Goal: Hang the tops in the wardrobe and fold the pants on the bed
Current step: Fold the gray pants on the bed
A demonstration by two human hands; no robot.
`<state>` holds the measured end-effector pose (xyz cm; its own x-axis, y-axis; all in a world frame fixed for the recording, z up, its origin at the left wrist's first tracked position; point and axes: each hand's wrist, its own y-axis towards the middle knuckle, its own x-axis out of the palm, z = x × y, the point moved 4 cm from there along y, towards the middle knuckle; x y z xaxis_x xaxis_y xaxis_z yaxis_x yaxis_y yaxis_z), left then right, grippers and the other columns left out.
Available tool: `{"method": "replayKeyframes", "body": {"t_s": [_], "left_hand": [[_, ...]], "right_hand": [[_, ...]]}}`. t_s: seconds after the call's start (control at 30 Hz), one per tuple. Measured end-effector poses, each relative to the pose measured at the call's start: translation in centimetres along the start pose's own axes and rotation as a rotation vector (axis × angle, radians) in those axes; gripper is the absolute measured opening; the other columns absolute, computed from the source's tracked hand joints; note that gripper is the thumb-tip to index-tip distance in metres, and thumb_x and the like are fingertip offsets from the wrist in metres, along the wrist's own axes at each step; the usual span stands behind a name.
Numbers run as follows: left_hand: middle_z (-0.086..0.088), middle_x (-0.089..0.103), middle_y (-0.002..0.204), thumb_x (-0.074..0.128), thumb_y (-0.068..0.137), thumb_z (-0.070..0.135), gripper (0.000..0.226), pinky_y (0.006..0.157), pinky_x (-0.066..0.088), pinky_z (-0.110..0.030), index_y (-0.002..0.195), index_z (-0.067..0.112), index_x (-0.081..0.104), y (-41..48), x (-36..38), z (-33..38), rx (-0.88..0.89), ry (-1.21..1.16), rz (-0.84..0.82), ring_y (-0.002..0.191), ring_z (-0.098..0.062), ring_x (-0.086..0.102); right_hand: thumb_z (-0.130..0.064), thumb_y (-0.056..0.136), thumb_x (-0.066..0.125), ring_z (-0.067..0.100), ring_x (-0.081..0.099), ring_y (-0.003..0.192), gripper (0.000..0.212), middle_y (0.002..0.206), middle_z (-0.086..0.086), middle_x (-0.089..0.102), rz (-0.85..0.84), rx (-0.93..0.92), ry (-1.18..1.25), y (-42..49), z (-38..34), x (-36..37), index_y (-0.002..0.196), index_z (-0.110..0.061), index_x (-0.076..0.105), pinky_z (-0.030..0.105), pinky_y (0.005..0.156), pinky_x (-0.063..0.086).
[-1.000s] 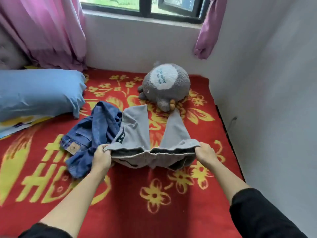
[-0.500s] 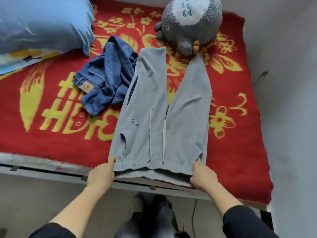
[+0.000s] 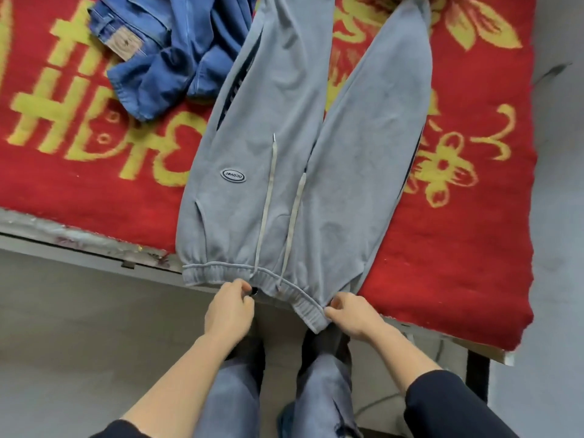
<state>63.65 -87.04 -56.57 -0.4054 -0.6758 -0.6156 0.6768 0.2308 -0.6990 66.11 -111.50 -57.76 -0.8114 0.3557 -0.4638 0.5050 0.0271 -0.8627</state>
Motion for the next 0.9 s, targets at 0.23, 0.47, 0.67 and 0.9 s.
{"method": "replayKeyframes", "body": {"t_s": [0.23, 0.47, 0.67, 0.9], "left_hand": [[-0.002, 0.038, 0.139, 0.043, 0.095, 0.022, 0.031, 0.099, 0.036, -0.034, 0.126, 0.023, 0.046, -0.4, 8.8, 11.6, 0.282, 0.162, 0.06, 0.128, -0.023, 0.033], [-0.019, -0.016, 0.156, 0.045, 0.095, 0.047, 0.083, 0.109, 0.018, -0.065, 0.151, 0.016, -0.008, 0.0, 16.1, 16.0, 0.041, 0.301, -0.188, 0.138, -0.053, -0.015], [-0.023, -0.004, 0.156, 0.047, 0.09, 0.056, 0.089, 0.107, 0.018, -0.067, 0.15, 0.012, -0.002, 0.6, 16.5, 16.8, -0.031, 0.402, -0.113, 0.139, -0.055, -0.005], [-0.01, 0.056, 0.117, 0.056, 0.087, 0.023, 0.035, 0.087, 0.046, -0.044, 0.117, 0.015, 0.04, 2.3, 11.5, 17.9, -0.142, 0.163, -0.094, 0.108, -0.033, 0.056]], "right_hand": [[-0.02, 0.089, 0.052, 0.023, 0.055, 0.088, 0.012, 0.089, 0.001, 0.058, 0.285, -0.021, 0.133, 4.3, 4.8, -9.9, 0.094, -0.012, 0.06, 0.03, 0.068, 0.034], [-0.029, 0.088, 0.06, 0.023, 0.06, 0.089, 0.042, 0.103, 0.005, 0.059, 0.428, 0.098, 0.496, 9.4, 7.6, -14.2, 0.122, -0.007, 0.048, 0.031, 0.072, 0.05], [-0.012, 0.078, 0.069, 0.012, 0.051, 0.047, 0.02, 0.068, 0.004, 0.056, 0.192, 0.153, 1.033, 11.7, 5.7, -16.3, 0.089, -0.009, 0.054, 0.023, 0.045, 0.045], [-0.012, 0.079, 0.063, 0.016, 0.053, 0.032, 0.013, 0.045, 0.008, 0.055, 0.053, 0.017, 0.957, 10.7, 0.2, -19.6, 0.08, -0.003, 0.055, 0.021, 0.035, 0.043]]}}
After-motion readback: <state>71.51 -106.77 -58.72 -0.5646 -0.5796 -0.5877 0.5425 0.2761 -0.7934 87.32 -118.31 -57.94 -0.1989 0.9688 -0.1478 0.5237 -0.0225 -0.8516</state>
